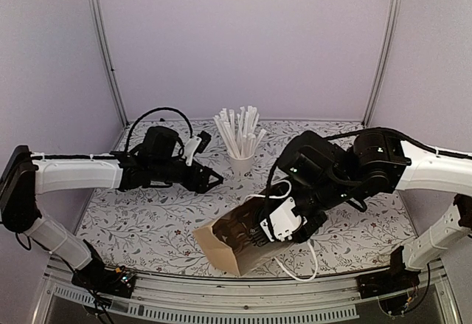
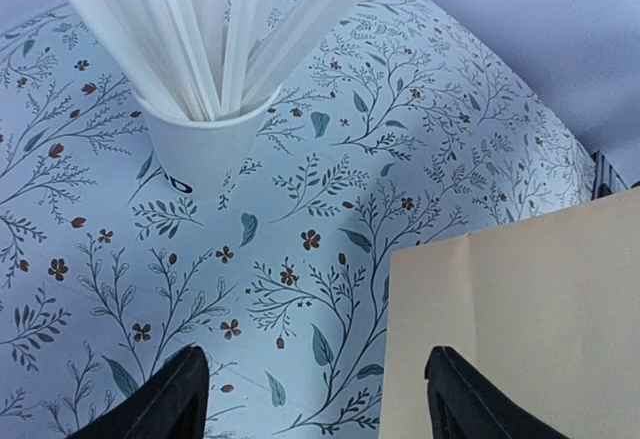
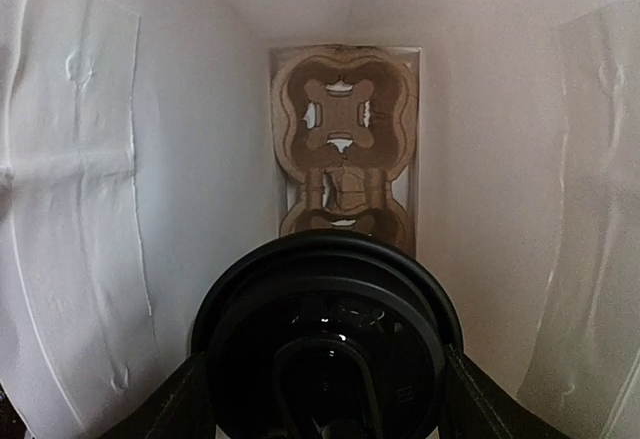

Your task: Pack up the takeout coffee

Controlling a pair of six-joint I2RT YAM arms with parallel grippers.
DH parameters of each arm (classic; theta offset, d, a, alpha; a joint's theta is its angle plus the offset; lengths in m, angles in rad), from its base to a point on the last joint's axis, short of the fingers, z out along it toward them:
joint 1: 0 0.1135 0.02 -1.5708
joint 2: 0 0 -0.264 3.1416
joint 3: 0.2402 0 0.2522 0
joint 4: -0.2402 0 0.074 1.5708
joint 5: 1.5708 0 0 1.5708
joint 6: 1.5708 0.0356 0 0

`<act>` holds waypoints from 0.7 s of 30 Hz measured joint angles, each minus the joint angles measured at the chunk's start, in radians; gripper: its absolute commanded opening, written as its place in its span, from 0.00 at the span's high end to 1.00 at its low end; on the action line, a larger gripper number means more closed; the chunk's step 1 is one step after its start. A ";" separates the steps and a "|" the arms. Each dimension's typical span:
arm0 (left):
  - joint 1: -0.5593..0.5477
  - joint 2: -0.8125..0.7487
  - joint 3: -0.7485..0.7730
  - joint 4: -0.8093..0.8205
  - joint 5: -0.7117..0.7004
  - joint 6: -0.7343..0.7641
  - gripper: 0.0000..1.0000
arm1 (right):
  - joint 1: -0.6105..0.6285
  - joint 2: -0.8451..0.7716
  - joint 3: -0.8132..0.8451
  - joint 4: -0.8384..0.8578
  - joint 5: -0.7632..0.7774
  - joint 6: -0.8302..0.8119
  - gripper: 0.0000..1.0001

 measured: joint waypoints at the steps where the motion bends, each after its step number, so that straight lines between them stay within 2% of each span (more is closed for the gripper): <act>1: -0.002 0.002 0.000 0.006 0.000 -0.002 0.23 | 0.000 -0.008 -0.005 0.007 0.002 -0.005 0.73; 12: -0.025 0.100 0.007 0.049 0.020 -0.026 0.23 | 0.000 -0.083 -0.117 0.105 -0.026 -0.035 0.74; 21: -0.026 0.178 0.021 0.066 0.061 -0.004 0.23 | 0.000 -0.197 -0.321 0.289 -0.008 -0.137 0.74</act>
